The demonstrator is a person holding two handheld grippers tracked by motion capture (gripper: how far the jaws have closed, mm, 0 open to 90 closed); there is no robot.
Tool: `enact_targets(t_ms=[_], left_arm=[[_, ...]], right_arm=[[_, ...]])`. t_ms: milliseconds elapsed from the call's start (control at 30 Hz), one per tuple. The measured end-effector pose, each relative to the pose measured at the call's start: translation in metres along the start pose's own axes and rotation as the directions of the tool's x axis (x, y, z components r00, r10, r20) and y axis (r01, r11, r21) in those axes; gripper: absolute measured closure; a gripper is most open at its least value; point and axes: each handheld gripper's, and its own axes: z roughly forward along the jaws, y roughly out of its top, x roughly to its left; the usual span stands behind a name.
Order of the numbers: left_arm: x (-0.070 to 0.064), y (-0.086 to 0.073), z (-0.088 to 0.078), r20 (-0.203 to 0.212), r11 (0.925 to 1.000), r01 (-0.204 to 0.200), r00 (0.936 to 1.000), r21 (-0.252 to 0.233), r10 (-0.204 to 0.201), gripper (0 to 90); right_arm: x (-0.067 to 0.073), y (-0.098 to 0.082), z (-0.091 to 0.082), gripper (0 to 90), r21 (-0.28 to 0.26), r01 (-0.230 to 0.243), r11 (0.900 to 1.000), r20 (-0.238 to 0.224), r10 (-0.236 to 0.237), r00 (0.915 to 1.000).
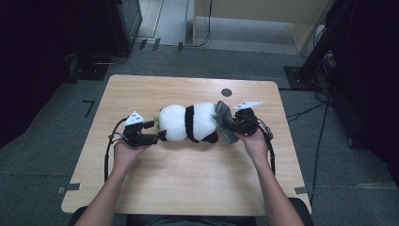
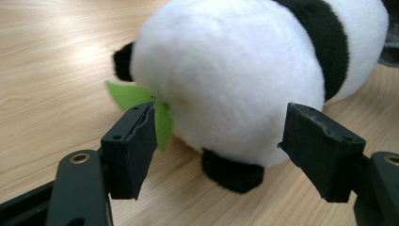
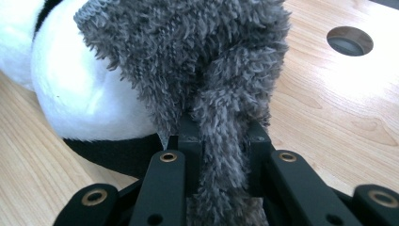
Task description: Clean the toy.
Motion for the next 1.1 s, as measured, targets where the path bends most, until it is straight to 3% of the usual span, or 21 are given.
enact_targets(t_ms=[267,367,433,600,733,833,900,1100], left_arm=[[0.021,-0.003,-0.005,-0.021,0.9997,-0.023,0.9995,-0.011,0.023,30.9],[0.028,-0.001,-0.003,-0.006,0.9999,0.012,0.9999,-0.007,-0.012,31.9],[0.032,0.002,-0.002,-0.020,1.0000,0.004,0.9998,-0.008,-0.004,32.1],[0.047,0.011,0.001,-0.031,0.9999,0.009,0.9995,-0.013,-0.009,33.3],[0.050,0.012,0.013,-0.021,0.9996,-0.029,0.9994,-0.002,0.029,33.3],[0.049,0.012,0.020,0.011,0.9996,-0.026,0.9996,-0.006,0.026,33.1],[0.049,0.012,0.022,0.025,0.9997,-0.019,0.9995,-0.011,0.020,33.4],[0.046,0.009,0.022,0.044,0.9986,-0.049,0.9978,-0.020,0.050,33.3]], right_arm=[[-0.013,0.002,0.003,75.6,0.008,-0.026,1.000,0.017,0.026,0.9995],[-0.019,0.005,0.005,75.6,0.011,-0.029,1.000,0.022,0.028,0.9994],[-0.025,0.007,0.006,75.6,0.006,-0.028,1.000,0.038,0.028,0.9989],[-0.036,0.006,0.010,75.6,0.002,-0.079,0.997,0.040,0.079,0.9961],[-0.032,0.007,0.014,75.6,0.017,-0.077,0.997,0.004,0.077,0.9970],[-0.025,0.007,0.017,75.6,0.033,-0.060,0.998,-0.015,0.061,0.9981],[-0.020,0.008,0.020,75.6,0.042,-0.046,0.998,-0.029,0.047,0.9985],[-0.014,0.012,0.032,76.0,0.048,0.006,0.999,-0.059,-0.003,0.9982]])
